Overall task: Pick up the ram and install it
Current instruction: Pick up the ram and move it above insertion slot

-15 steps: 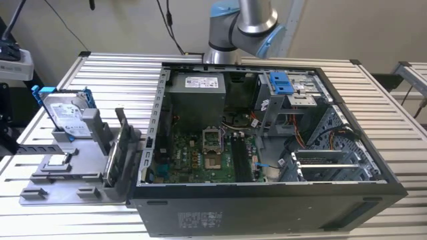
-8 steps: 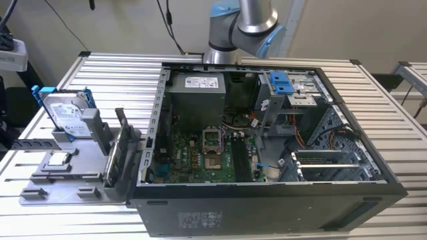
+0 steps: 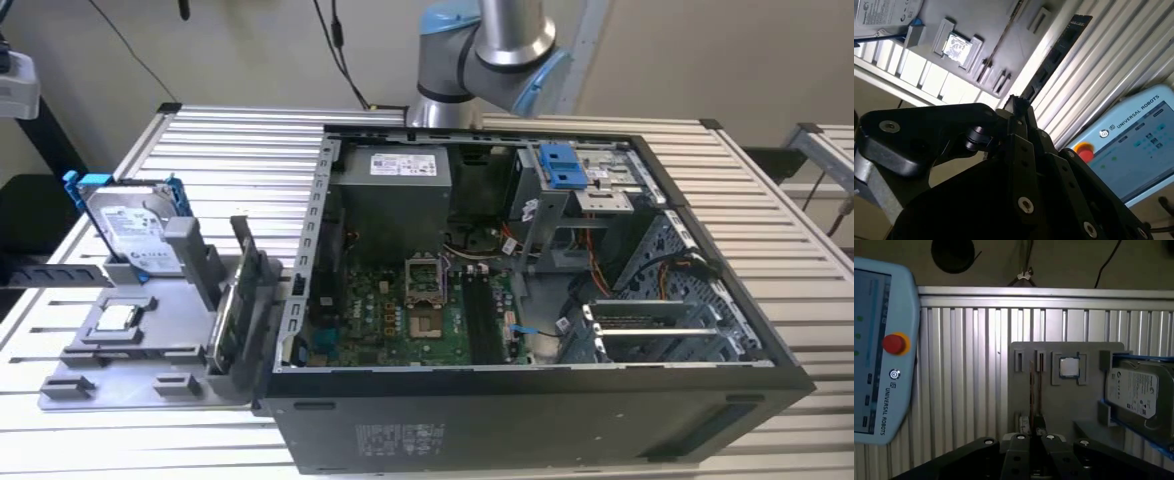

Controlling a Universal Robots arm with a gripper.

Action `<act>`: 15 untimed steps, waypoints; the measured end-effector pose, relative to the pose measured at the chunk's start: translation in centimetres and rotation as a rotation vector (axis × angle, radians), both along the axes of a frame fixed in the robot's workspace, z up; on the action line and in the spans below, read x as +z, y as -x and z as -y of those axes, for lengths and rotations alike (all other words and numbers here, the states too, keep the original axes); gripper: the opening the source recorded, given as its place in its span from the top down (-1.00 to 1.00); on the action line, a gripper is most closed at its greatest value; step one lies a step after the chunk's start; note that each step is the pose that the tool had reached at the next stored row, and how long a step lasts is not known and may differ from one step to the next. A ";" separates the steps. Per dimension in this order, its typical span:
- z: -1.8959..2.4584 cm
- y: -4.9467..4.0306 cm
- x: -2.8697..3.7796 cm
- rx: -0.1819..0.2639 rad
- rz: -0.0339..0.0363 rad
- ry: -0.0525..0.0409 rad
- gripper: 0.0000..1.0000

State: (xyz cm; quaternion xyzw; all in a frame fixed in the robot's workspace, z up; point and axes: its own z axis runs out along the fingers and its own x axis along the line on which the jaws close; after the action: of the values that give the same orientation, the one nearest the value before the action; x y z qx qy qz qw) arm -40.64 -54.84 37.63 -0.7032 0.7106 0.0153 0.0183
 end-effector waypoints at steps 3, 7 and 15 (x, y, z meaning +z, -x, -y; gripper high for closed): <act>0.00 0.00 0.68 0.000 0.0000 0.0000 0.72; 0.00 0.00 1.55 0.000 0.0000 0.0000 0.72; 0.00 0.00 3.20 0.000 0.0000 0.0000 0.72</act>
State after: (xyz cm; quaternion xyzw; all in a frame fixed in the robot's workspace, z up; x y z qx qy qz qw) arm -40.64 -54.84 40.83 -0.7032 0.7106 0.0153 0.0182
